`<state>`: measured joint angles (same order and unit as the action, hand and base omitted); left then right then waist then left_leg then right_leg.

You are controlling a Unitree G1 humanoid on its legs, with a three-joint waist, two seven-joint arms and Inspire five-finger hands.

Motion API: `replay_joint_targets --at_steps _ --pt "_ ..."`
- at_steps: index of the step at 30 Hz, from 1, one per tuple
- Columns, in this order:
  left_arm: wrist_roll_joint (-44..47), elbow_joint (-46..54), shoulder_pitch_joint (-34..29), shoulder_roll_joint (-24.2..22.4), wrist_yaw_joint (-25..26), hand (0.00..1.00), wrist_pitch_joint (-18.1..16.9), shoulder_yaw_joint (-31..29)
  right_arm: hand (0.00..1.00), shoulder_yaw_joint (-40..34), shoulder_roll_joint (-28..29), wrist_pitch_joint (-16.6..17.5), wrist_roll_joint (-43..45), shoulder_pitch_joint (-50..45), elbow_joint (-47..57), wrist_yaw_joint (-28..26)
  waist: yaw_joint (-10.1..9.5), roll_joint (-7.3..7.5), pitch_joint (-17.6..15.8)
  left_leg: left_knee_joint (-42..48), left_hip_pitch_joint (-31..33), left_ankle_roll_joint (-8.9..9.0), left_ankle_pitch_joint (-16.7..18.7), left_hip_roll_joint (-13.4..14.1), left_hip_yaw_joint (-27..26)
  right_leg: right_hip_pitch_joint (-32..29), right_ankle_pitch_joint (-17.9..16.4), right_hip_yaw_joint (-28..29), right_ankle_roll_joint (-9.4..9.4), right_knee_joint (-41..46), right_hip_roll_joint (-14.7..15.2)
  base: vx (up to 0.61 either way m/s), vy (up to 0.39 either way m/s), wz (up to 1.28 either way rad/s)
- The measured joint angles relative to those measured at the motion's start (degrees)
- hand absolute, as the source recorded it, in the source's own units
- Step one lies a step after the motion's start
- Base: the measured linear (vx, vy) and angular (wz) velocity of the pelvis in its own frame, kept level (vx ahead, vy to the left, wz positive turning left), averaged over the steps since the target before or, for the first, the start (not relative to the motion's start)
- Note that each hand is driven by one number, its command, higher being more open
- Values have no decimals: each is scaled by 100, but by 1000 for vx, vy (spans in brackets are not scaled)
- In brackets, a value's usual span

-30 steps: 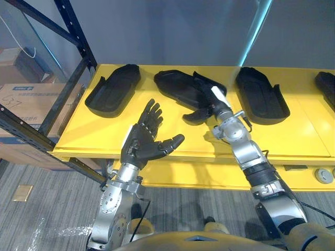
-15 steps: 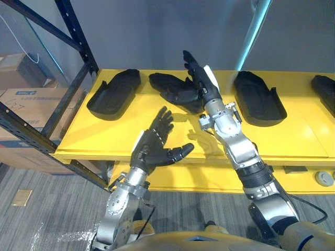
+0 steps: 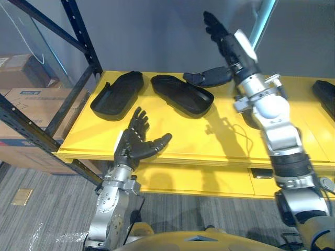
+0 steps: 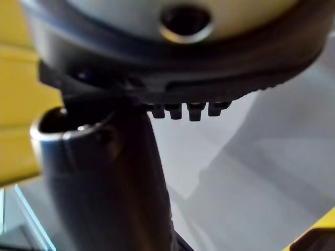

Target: Walk over and take three plastic housings, then place them on the shelf

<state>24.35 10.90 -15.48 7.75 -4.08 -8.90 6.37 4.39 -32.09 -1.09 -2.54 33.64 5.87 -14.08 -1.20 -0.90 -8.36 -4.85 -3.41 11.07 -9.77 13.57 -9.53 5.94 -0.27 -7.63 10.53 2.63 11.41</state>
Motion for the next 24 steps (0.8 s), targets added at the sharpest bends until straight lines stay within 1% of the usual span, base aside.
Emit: replay_joint_targets --at_steps 1,2,3,4,8,11,13,15,16,18,21,22,24 --pt "0 1 39 12 2 100 0 -38 100 0 -285 218 -198 -108 103 -316 16 38 39 0 -2 1 1 0 -14 -1 0 8 0 -9 0 23 -13 -4" --pt "2 11 66 16 2 100 0 -46 100 30 -442 336 -296 -172 127 -453 20 62 56 0 -2 3 3 1 -18 -1 0 8 0 -15 0 0 0 0" --pt "4 34 128 27 3 100 0 -30 100 153 -711 514 -408 -271 124 -692 30 106 83 0 -1 6 6 4 -23 1 0 10 0 -26 -4 0 0 0" --pt "3 54 190 46 2 100 0 3 100 311 -938 616 -405 -394 119 -916 31 144 101 -1 0 8 9 7 -23 2 0 10 0 -29 -6 0 0 0" --pt "4 155 203 137 2 100 0 5 100 714 -1366 824 -400 -779 114 -1277 35 199 95 -6 11 15 25 13 -20 -6 -5 8 -4 -29 -10 -11 -3 0" --pt "7 264 168 190 10 100 0 -66 100 795 -1609 834 -389 -948 100 -1416 9 257 60 -15 67 53 48 39 -20 -81 -27 4 -37 6 -30 -38 -11 0" --pt "7 326 166 255 4 100 0 -73 100 797 -1720 917 -389 -1014 100 -1416 -7 329 17 -4 115 47 32 78 -10 -144 -25 2 -42 28 -68 -35 -21 0" --pt "7 323 135 333 4 100 2 -78 100 796 -1749 1023 -399 -1038 101 -1412 -6 443 -50 -1 145 47 28 121 22 -163 -24 -12 -48 39 -113 -23 -31 3" --pt "6 324 136 354 0 100 2 -76 100 796 -1758 1061 -409 -1039 103 -1412 -4 468 -63 0 181 50 19 126 35 -185 -23 -17 -50 40 -120 -15 -21 8" --pt "5 325 146 394 -14 100 1 -77 100 796 -1766 1167 -712 -1056 106 -1338 -8 560 -121 3 319 36 -14 132 76 -297 -2 -42 -63 44 -133 -3 -13 9" --pt "0 336 139 457 -29 100 -28 -101 100 800 -1765 1112 -1306 -1119 55 -932 -40 672 -252 7 498 23 -59 133 160 -396 16 -99 -68 82 -144 11 -10 13" --pt "2 453 142 471 -35 100 -41 -138 100 799 -1765 1024 -1394 -1120 26 -784 -57 706 -353 8 514 30 -101 134 192 -415 9 -124 -80 133 -144 5 -11 14" --pt "1 528 145 481 -68 100 -115 -197 100 798 -1765 952 -1534 -1117 -14 -629 -98 734 -466 8 531 30 -99 134 197 -423 7 -130 -82 134 -144 -5 -8 5"
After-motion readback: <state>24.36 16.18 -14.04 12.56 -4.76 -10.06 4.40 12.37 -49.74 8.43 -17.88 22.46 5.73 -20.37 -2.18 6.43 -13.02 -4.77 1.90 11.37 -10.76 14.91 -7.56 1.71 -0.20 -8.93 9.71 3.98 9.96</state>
